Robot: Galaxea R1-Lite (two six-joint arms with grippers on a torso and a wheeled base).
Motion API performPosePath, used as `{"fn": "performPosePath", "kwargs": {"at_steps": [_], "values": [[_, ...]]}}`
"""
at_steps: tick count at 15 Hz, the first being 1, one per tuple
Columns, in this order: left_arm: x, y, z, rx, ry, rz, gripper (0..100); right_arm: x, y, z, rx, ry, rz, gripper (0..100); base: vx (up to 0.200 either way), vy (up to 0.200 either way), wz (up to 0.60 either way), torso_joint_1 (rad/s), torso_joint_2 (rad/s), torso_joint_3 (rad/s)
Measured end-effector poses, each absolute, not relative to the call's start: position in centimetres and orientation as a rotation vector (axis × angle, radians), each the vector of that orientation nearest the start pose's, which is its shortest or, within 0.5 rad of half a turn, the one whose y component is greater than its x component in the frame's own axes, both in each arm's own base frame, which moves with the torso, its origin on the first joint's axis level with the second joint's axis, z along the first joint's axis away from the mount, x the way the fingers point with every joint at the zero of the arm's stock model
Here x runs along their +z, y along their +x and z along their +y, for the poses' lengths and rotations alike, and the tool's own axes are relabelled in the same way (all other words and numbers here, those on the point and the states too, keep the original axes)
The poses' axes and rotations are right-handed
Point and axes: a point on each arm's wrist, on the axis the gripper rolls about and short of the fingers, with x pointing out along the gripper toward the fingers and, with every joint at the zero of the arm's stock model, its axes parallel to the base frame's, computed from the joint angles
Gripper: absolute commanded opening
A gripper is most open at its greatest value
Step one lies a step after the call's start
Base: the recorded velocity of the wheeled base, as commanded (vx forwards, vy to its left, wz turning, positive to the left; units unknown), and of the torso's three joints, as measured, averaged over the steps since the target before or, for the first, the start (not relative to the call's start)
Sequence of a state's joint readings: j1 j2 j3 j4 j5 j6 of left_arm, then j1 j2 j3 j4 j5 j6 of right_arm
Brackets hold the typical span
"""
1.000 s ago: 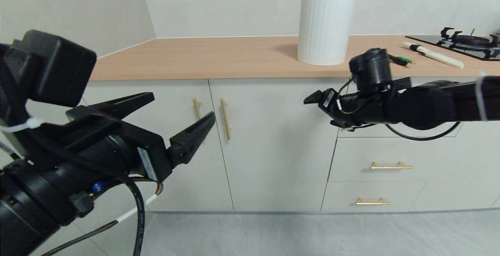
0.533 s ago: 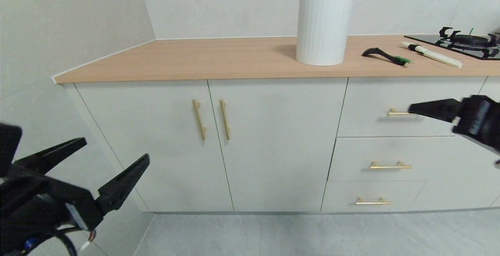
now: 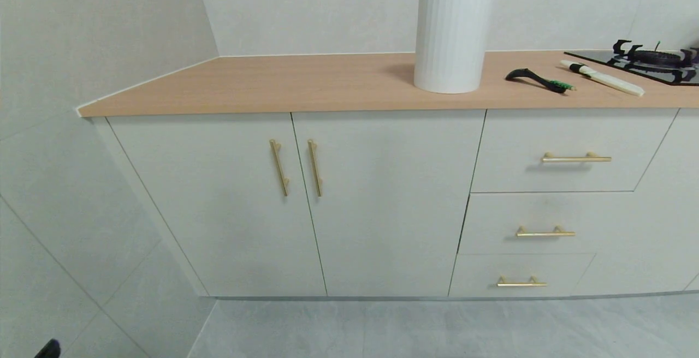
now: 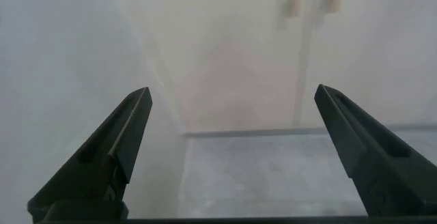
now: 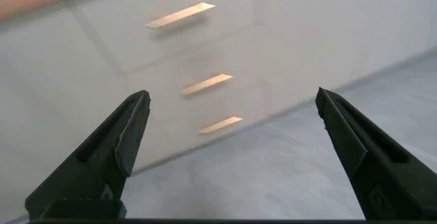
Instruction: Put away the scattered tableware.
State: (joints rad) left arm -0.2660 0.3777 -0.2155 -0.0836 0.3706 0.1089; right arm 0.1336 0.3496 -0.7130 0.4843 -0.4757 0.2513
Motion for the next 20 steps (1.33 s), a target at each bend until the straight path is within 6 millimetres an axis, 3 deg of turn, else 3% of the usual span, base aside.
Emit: {"fn": "performPosePath", "kwargs": {"at_steps": [3, 6, 11, 16, 20], "values": [[13.1, -1.1, 0.8, 0.156, 0.108, 0.057, 100, 19.4, -7.5, -1.6, -0.44, 0.218, -0.002, 100, 0.0, 0.0, 0.0, 0.0, 0.0, 0.0], [11.8, -1.9, 0.8, 0.184, 0.079, 0.018, 100, 16.5, -8.1, -1.2, -0.485, 0.218, -0.021, 100, 0.0, 0.0, 0.0, 0.0, 0.0, 0.0], [8.6, -2.4, 0.5, 0.214, 0.023, -0.016, 100, 12.9, -6.6, -1.0, -0.467, 0.177, 0.025, 100, 0.0, 0.0, 0.0, 0.0, 0.0, 0.0], [7.7, -2.3, 0.1, 0.047, 0.011, -0.006, 100, 9.7, -3.0, -0.3, -0.136, -0.011, -0.083, 100, 0.0, 0.0, 0.0, 0.0, 0.0, 0.0], [7.6, -2.3, 0.1, 0.047, -0.004, -0.005, 100, 7.8, -2.4, 0.1, 0.056, -0.041, -0.012, 100, 0.0, 0.0, 0.0, 0.0, 0.0, 0.0]]}}
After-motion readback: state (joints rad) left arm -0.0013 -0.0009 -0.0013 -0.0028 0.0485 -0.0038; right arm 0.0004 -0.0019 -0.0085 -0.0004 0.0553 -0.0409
